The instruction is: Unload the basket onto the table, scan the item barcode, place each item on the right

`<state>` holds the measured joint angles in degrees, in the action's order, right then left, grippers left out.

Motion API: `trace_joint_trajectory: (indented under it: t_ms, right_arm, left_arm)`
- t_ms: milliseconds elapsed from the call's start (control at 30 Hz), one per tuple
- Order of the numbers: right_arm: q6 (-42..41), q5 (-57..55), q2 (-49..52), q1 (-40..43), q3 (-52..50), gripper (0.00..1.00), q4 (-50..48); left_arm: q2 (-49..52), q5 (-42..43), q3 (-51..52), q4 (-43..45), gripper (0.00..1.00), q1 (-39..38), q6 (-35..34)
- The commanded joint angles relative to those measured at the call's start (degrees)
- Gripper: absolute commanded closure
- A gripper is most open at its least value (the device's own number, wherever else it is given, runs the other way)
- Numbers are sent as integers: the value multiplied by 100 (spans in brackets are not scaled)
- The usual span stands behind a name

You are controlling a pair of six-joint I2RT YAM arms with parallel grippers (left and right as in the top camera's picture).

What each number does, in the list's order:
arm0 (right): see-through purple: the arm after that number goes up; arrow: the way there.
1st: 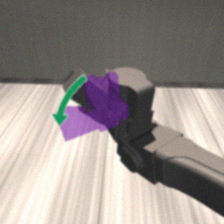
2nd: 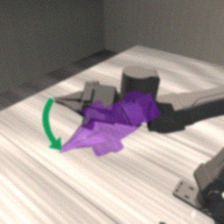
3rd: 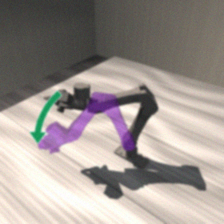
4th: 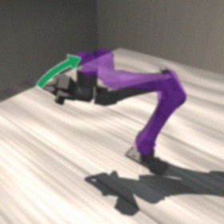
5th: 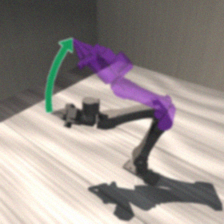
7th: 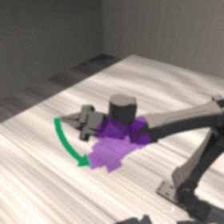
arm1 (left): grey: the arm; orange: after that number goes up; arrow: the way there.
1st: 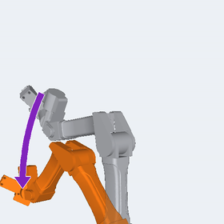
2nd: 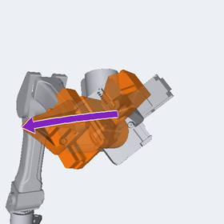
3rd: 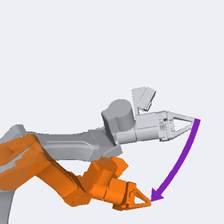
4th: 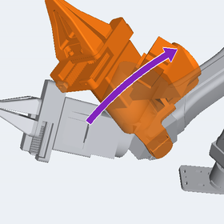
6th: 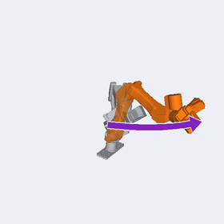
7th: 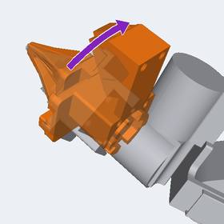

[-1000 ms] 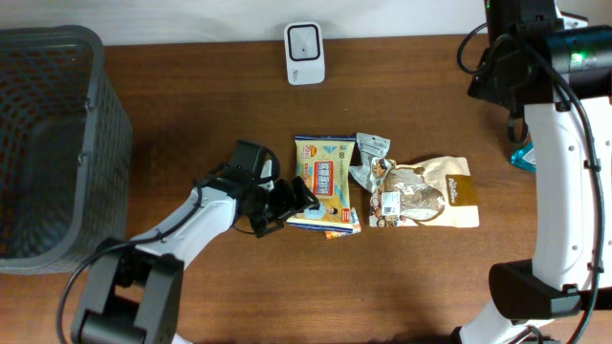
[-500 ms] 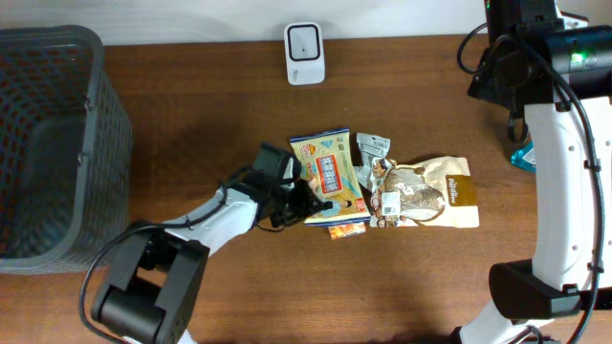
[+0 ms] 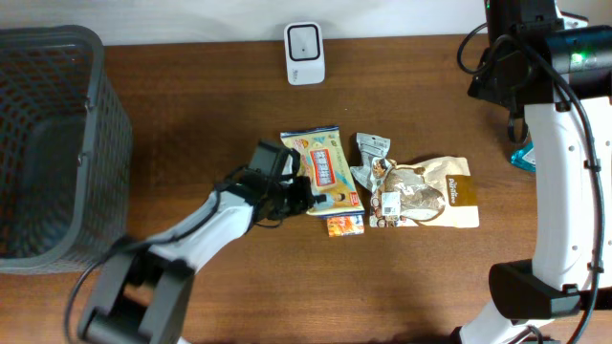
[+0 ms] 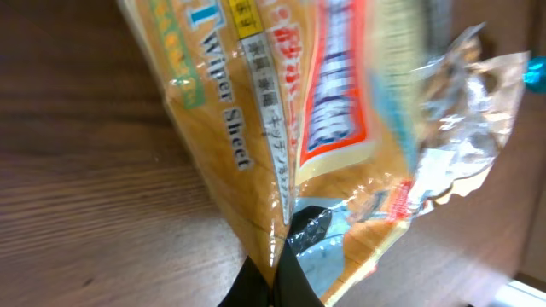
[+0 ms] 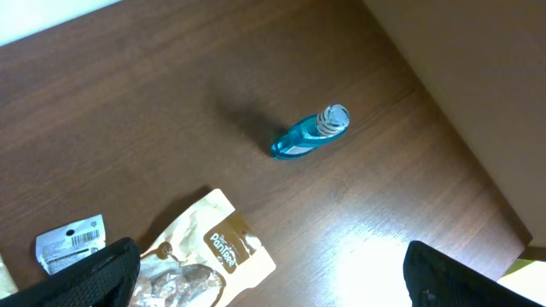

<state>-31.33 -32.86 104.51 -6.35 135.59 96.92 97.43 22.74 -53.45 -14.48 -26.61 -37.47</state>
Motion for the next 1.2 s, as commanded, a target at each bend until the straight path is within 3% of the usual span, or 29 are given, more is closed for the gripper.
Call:
trace_joint_trajectory:
  t_ms: [0, 167, 267, 400, 533, 667, 767, 867, 900, 1167]
  right_arm:
    - [-48, -9, 0, 4, 70, 2, 20]
    - [-48, -9, 0, 4, 70, 2, 20]
    - [-48, -9, 0, 4, 70, 2, 20]
    - [-48, -9, 0, 7, 70, 2, 20]
    - [-48, -9, 0, 4, 70, 2, 20]
    - [-48, -9, 0, 7, 70, 2, 20]
    - [-48, -9, 0, 4, 70, 1, 20]
    - [-48, -9, 0, 7, 70, 1, 20]
    - [-48, -9, 0, 7, 70, 2, 20]
    - [-48, -9, 0, 4, 70, 1, 20]
  left_arm:
    - [-1158, -1458, -146, -400, 100, 2, 804]
    - [-2260, -3512, -146, -931, 100, 2, 1460]
    - [-2549, -4551, -146, -1246, 100, 2, 1515]
    - [-2612, -5189, -146, -1672, 100, -2, 1515]
    - [-2612, -5217, -203, -2468, 100, -186, 1434]
    - [-2612, -5110, -708, -3779, 100, -479, 697]
    - [-2612, -4262, -1163, -4468, 100, -568, 262]
    - [-2605, -2614, -1325, -4728, 100, -570, -85]
    - [-2575, -2500, -1325, -4870, 100, -577, -278]
    - [-2118, -2763, -1325, -6155, 100, -599, -1449]
